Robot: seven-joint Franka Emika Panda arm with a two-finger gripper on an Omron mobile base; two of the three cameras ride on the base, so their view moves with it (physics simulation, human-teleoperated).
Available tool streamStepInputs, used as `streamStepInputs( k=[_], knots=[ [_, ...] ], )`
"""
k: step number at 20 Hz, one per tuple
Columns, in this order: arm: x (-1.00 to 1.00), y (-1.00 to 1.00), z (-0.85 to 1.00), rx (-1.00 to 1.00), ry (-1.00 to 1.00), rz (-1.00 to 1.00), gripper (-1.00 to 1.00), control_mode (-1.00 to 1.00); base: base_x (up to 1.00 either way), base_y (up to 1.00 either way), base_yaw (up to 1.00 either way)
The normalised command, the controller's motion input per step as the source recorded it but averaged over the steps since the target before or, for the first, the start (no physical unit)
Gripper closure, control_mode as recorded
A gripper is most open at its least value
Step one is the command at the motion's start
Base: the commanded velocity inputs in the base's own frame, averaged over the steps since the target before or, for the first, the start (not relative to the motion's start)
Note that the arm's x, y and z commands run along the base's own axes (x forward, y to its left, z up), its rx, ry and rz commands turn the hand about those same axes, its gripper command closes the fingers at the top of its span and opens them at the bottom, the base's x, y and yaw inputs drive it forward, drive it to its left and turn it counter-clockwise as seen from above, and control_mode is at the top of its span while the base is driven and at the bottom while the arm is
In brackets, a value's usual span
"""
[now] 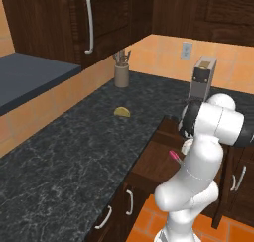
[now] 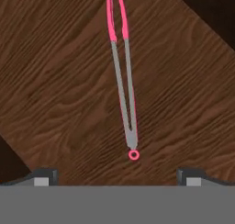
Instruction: Pick the tongs from the drawer and place it on the counter.
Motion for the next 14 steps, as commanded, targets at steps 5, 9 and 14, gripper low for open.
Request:
streamStepInputs(
  k=[5, 9, 14],
  knots=[
    [0.44, 0.05, -0.51, 0.00, 0.00, 0.00, -1.00, -1.00, 0.00, 0.00, 0.00],
    [0.27, 0.00, -0.53, 0.00, 0.00, 0.00, -1.00, -1.00, 0.00, 0.00, 0.00],
    [0.36, 0.02, -0.46, 0.00, 0.00, 0.00, -1.00, -1.00, 0.00, 0.00, 0.00]
  ],
)
